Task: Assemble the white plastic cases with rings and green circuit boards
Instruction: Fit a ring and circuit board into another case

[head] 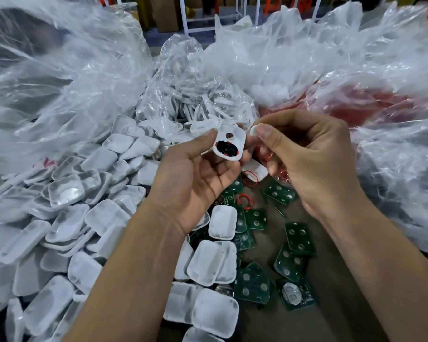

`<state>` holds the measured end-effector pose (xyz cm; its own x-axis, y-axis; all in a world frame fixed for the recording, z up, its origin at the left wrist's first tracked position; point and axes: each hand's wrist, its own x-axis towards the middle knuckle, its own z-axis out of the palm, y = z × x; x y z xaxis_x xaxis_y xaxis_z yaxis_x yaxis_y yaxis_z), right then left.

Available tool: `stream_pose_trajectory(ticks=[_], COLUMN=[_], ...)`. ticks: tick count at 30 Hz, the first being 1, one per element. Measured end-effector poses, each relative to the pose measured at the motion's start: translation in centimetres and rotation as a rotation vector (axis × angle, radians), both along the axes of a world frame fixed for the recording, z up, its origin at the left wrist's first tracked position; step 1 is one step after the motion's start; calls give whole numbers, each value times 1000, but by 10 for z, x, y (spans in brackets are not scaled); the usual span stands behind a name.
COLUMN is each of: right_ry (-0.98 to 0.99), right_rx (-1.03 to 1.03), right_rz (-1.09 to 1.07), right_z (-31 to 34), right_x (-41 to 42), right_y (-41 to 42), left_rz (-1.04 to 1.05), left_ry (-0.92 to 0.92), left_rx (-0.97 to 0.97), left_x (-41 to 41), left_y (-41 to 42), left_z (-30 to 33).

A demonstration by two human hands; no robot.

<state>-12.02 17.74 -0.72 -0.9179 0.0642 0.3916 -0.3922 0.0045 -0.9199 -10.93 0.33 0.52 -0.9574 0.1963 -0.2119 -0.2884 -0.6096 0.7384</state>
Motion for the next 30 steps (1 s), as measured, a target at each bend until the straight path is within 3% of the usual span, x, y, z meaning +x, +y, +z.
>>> stream_pose_trajectory(ticks=[9,30], right_ry=[69,86], right_rx=[405,349], right_rz=[-126,-119], right_z=[2,-1], right_x=[1,4], right_y=[-2,-5], left_rz=[-71,-59], left_ry=[44,32], left_rx=[-152,-161], left_x=[1,0], left_y=[7,6], left_z=[-4,-5])
